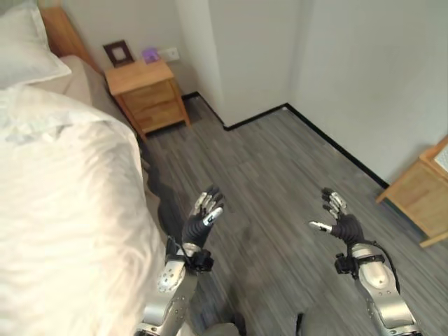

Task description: Making the bed.

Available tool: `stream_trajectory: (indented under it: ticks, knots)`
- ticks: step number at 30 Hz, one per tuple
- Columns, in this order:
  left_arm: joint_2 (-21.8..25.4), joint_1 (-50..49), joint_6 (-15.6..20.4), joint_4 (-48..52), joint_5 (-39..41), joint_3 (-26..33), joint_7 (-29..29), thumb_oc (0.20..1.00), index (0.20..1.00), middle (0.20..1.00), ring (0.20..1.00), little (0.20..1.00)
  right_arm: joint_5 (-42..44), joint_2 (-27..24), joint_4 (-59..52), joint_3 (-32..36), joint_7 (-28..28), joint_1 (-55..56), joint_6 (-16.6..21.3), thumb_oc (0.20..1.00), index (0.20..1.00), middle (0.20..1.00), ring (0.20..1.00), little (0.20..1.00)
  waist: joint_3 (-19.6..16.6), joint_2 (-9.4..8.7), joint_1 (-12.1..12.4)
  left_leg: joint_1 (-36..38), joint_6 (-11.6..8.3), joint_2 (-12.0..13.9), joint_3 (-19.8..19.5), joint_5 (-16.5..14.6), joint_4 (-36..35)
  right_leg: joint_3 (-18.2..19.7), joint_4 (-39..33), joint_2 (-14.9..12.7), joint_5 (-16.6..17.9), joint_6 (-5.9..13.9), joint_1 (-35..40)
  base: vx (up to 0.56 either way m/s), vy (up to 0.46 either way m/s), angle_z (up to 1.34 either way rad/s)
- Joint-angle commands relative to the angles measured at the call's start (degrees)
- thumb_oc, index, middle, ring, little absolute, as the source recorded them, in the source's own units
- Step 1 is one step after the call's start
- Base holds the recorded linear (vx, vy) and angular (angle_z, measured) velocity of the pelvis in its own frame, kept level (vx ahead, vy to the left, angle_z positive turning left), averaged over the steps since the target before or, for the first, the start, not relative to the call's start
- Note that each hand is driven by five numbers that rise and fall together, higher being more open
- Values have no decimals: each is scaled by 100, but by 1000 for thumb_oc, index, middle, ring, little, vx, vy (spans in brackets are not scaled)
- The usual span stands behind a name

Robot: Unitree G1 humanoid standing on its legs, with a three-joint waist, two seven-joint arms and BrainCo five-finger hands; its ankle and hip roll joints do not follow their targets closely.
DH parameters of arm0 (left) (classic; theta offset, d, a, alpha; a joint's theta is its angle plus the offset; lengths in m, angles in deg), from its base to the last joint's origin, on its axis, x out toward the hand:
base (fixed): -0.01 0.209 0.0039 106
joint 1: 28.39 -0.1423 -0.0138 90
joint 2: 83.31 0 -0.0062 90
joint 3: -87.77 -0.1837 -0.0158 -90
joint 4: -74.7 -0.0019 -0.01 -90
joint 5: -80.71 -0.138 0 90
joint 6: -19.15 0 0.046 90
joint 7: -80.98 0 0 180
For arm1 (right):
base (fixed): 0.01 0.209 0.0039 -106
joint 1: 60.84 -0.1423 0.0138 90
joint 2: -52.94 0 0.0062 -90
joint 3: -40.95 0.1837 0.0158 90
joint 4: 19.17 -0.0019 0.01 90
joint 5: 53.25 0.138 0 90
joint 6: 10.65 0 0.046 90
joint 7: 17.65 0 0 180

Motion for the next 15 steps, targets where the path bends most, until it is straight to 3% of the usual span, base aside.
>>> stream_trajectory:
  ticks: [1,3,6,7,8,9,10,11,12,13,14,15]
  knots:
    - [166,-223,198,334,-126,197,23,1000,1000,1000,1000,1000,-53,-123,-86,145,136,-316,270,1000,1000,1000,1000,1000,-103,-327,28,-199,-340,-365,-51,203,40,126,-1948,240,946,99,990,561,-150,99]
    - [152,-240,206,278,-165,278,48,1000,1000,1000,1000,1000,-47,-150,-52,170,139,-334,255,1000,1000,1000,1000,1000,-97,-394,-61,-36,-381,-407,-270,51,25,449,-2722,340,1138,112,938,454,-129,102]
    - [124,-248,233,183,-246,472,-8,1000,1000,1000,1000,1000,-107,-178,20,219,170,-355,213,1000,1000,1000,1000,1000,-85,-385,-238,319,-437,-377,-699,-200,-12,797,-3145,422,1560,263,547,503,-164,115]
    - [89,-246,244,105,-255,543,8,1000,1000,1000,1000,1000,-172,-207,15,223,148,-313,189,1000,1000,1000,1000,1000,-118,-476,-323,476,-457,-466,-943,-404,95,920,-3250,347,1689,221,532,627,-273,124]
    - [-17,-394,254,128,-280,563,54,1000,1000,1000,1000,1000,-216,-220,29,191,76,-241,165,1000,1000,1000,1000,1000,-188,-463,-378,560,-554,-486,-1105,-469,589,922,-3191,317,1723,105,701,494,-231,120]
    - [-21,-402,251,134,-281,564,53,1000,1000,1000,1000,1000,-216,-225,27,188,76,-237,165,1000,1000,1000,1000,1000,-188,-453,-401,547,-557,-477,-1124,-491,622,898,-3195,317,1720,103,713,460,-237,155]
    - [-168,-482,255,85,-203,596,31,1000,1000,1000,1000,1000,-233,-280,72,155,34,-215,164,1000,1000,1000,1000,1000,-195,-410,-413,262,-842,-522,-1001,-162,1646,803,-3178,301,1662,-17,951,369,-271,122]
    - [-257,-513,237,92,69,631,26,1000,1000,1000,1000,1000,-165,-346,81,144,57,-230,180,1000,1000,1000,1000,1000,-47,-508,-300,-492,-1221,-344,-644,602,3204,655,-3299,213,1471,-256,1409,357,-268,89]
    - [-254,-511,235,95,75,631,29,1000,1000,1000,1000,1000,-163,-346,83,147,57,-234,182,1000,1000,1000,1000,1000,-35,-472,-309,-553,-1231,-305,-661,536,3334,634,-3303,253,1477,-265,1412,350,-390,70]
    - [-244,-557,238,153,111,715,37,1000,1000,1000,1000,1000,-131,-341,37,133,84,-208,160,1000,1000,1000,1000,1000,64,-713,-194,-1118,-1106,-56,-60,620,4434,558,-3447,159,1339,-485,1779,247,-320,54]
    - [-253,-560,228,138,97,726,28,1000,1000,1000,1000,1000,-119,-338,50,122,83,-199,140,1000,1000,1000,1000,1000,98,-812,-108,-1448,-1064,18,203,573,4734,525,-3529,121,1263,-528,1970,471,-426,16]
    - [-288,-545,193,113,118,698,44,1000,1000,1000,1000,1000,-147,-351,73,117,107,-169,103,1000,1000,1000,1000,1000,109,-878,-46,-1819,-1026,261,697,579,4575,442,-3678,105,1131,-563,2276,408,-183,-23]
